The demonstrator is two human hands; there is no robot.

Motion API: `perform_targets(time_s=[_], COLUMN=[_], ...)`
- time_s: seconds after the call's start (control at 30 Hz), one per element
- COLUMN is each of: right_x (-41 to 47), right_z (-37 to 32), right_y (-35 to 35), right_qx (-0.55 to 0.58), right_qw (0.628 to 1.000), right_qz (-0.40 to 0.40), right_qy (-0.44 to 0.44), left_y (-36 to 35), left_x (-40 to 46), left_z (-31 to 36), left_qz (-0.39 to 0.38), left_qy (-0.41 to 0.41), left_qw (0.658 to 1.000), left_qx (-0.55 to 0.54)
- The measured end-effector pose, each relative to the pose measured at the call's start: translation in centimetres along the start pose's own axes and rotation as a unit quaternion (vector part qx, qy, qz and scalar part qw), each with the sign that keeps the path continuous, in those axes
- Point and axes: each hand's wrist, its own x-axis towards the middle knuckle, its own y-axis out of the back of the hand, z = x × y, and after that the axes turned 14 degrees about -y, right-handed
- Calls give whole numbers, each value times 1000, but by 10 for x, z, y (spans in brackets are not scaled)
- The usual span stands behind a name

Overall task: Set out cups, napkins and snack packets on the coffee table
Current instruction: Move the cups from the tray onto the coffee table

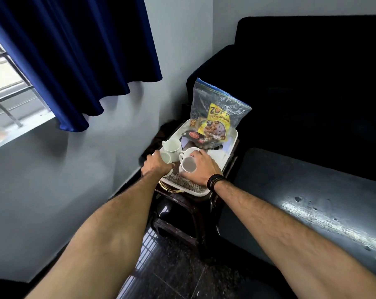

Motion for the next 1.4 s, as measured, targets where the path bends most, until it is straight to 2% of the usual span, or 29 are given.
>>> perform_targets(time_s=[0.07, 0.2, 0.3, 0.4, 0.5, 0.7, 0.83, 0.97, 1.13, 1.4], right_x=[0, -2, -10, -31, -63, -135, -170, -185, -189, -184], right_z=[9, 38, 71, 112, 158, 256, 307, 344, 371, 383], right_y=[16, 60, 100, 138, 168, 201, 204, 196, 183, 178], right_qx=[23, 38, 44, 52, 54, 20, 3, -2, -4, 5], right_qw=[1000, 997, 991, 978, 962, 919, 898, 889, 884, 891], right_qz=[11, 48, 85, 121, 142, 153, 146, 126, 123, 112], right_qy=[-13, -39, -94, -161, -225, -362, -415, -441, -451, -440], left_y=[0, 18, 34, 35, 16, -68, -130, -183, -222, -232], left_x=[-8, -26, -39, -56, -77, -133, -165, -184, -196, -189], left_z=[3, 19, 50, 86, 129, 212, 255, 283, 306, 328], left_qz=[26, 89, 111, 118, 85, -52, -134, -178, -196, -201], left_qy=[-24, -142, -216, -256, -295, -367, -381, -387, -368, -340], left_qw=[999, 986, 970, 959, 952, 929, 915, 905, 908, 915], left_qx=[10, 24, 31, 20, 11, -19, -14, -7, -34, -76])
